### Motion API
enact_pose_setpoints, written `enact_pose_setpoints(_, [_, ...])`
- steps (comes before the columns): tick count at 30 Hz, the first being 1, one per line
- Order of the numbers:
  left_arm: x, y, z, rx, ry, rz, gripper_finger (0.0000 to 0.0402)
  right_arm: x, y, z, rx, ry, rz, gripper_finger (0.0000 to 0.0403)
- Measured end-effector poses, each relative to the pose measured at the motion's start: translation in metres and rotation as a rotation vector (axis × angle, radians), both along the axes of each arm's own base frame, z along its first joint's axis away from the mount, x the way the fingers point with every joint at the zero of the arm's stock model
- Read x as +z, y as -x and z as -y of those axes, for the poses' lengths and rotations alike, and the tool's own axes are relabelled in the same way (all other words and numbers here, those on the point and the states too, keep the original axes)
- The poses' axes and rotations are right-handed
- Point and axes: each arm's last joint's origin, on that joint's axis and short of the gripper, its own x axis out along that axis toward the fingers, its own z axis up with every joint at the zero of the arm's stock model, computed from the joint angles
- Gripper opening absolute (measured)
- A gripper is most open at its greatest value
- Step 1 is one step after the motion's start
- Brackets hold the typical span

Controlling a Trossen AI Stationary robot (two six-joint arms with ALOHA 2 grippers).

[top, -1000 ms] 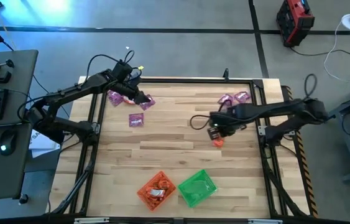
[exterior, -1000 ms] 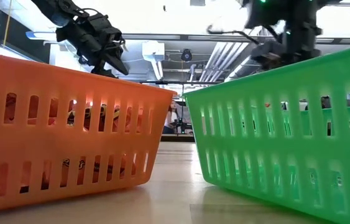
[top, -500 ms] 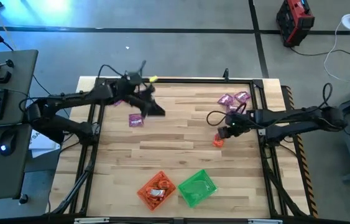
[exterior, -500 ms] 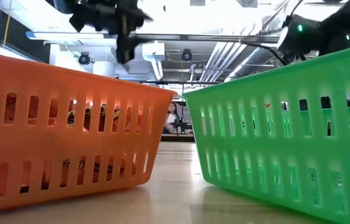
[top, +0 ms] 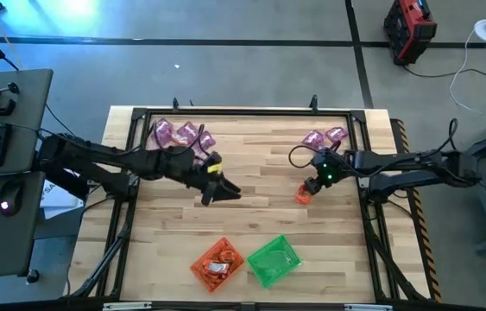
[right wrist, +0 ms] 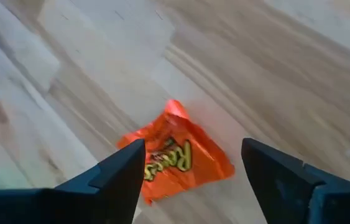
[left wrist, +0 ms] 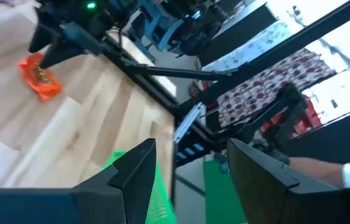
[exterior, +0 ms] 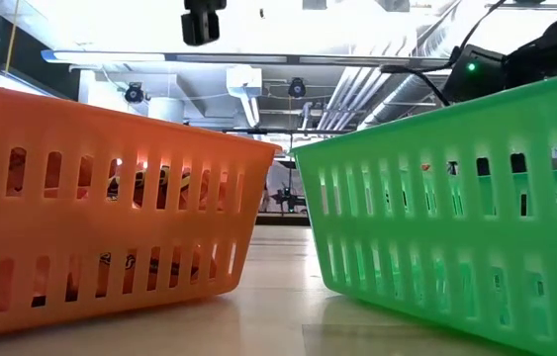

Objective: Sort candy by brand, put in halloween buckets
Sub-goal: Put the orange candy into the orange basket

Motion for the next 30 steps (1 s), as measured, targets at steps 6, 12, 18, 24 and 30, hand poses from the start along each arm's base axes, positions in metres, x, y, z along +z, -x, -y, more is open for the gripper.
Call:
enact_pose_setpoints(6, [0.009,0.001,0.008,-0.008,0.036,0.079,0.0186,-0.006,0.0,0.0,0.006,-0.01,-0.056,0.0229])
enact_pose_setpoints(12, [0.032,0.02,0.0,-0.017,0.023,0.169,0.0186,-0.01,-0.004,-0.003,0.01,-0.044,-0.055,0.0178])
enact_pose_setpoints(18, [0.056,0.051,-0.015,0.019,-0.097,0.251,0.0186,-0.006,-0.008,-0.004,-0.051,-0.027,-0.035,0.007])
enact_pose_setpoints(24, [0.065,0.086,-0.024,0.043,-0.183,0.221,0.0186,0.027,-0.031,0.0,-0.068,0.03,0.108,0.0012])
enact_pose_setpoints(30, [0.068,0.118,-0.026,0.058,-0.273,0.175,0.0186,0.092,-0.071,-0.015,-0.009,0.054,0.385,0.0003])
